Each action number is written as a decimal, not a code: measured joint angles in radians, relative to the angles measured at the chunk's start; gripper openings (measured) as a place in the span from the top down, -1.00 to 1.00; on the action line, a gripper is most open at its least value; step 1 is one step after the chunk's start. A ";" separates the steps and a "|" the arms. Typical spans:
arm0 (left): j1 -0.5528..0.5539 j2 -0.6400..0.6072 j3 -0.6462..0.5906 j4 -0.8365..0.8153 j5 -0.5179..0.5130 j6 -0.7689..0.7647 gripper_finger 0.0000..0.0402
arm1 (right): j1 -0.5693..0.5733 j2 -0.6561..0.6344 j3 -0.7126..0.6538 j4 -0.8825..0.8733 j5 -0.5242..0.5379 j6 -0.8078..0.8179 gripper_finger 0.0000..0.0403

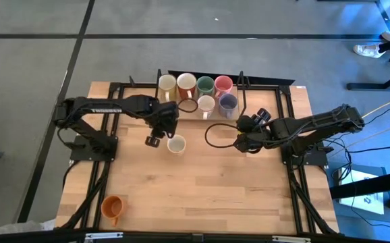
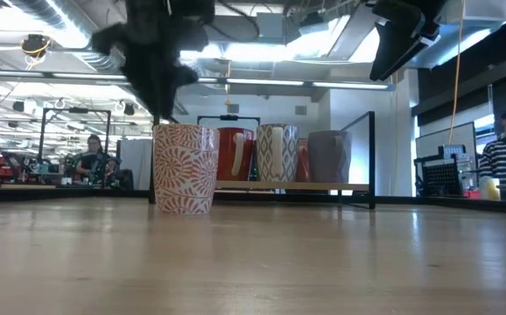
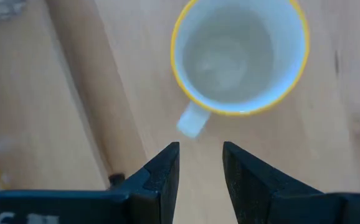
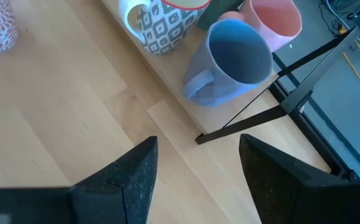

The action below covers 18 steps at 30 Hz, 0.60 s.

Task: Place coffee mugs
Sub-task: Put the red patterned mug on the shelf

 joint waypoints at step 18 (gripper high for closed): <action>0.005 0.012 -0.130 0.168 0.014 0.103 0.42 | -0.001 0.000 0.000 -0.008 0.027 -0.005 -0.06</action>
